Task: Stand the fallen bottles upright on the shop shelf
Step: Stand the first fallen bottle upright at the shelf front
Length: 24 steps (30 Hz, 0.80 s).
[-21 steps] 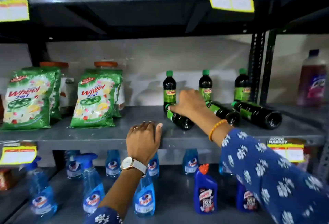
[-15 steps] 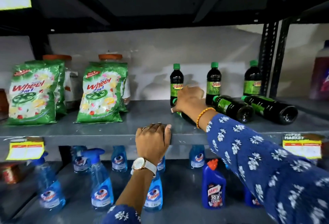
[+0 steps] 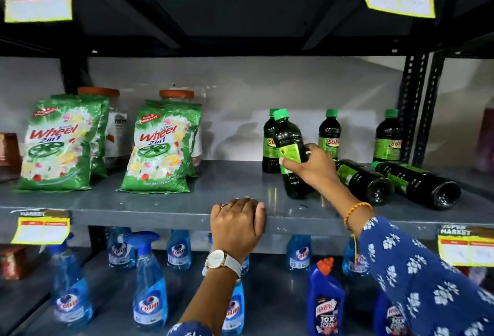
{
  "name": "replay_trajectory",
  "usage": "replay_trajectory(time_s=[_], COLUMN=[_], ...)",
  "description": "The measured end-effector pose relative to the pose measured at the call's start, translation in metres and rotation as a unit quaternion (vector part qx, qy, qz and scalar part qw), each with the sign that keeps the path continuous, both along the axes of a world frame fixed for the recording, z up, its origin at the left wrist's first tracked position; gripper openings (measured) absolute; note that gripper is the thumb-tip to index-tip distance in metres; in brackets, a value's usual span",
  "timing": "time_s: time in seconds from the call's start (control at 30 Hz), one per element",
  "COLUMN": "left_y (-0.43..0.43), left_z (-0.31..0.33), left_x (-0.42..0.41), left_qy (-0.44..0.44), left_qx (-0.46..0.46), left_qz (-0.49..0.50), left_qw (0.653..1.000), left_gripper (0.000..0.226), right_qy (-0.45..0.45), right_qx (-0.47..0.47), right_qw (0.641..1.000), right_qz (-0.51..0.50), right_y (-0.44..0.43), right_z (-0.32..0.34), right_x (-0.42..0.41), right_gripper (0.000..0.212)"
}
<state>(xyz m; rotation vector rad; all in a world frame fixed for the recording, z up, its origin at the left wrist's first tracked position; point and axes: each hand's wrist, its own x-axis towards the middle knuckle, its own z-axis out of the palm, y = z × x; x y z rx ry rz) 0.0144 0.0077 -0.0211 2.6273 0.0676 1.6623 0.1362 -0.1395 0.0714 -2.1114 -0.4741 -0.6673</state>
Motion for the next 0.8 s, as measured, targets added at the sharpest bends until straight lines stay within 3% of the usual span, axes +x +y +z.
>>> replay_trajectory(time_s=[0.27,0.43,0.53,0.67,0.8], left_y=[-0.001,-0.002,-0.002,-0.003,-0.002], left_z=[-0.002,-0.002,-0.001,-0.001,-0.002], left_x=[0.001,0.001,0.001,0.0,0.0], left_qy=[0.005,0.008,0.01,0.015,0.02], left_qx=[-0.018,-0.024,-0.026,-0.026,-0.025], left_qz=[-0.009,-0.009,-0.009,-0.005,-0.001], left_qw=[1.0,1.0,1.0,1.0,0.999], left_gripper=[0.036,0.035,0.035,0.035,0.035], right_qy=[0.028,0.067,0.058,0.122,0.127], right_qx=[0.137,0.054,0.02,0.076,0.068], right_qw=[0.98,0.988,0.993,0.969,0.964], right_qz=[0.144,0.129,0.1,0.201,0.224], right_y=[0.0,0.001,0.001,0.0,0.001], right_z=[-0.029,-0.034,-0.033,-0.034,-0.034], right_x=[0.008,0.005,0.004,0.009,0.008], right_gripper=[0.062,0.095,0.083,0.06,0.081])
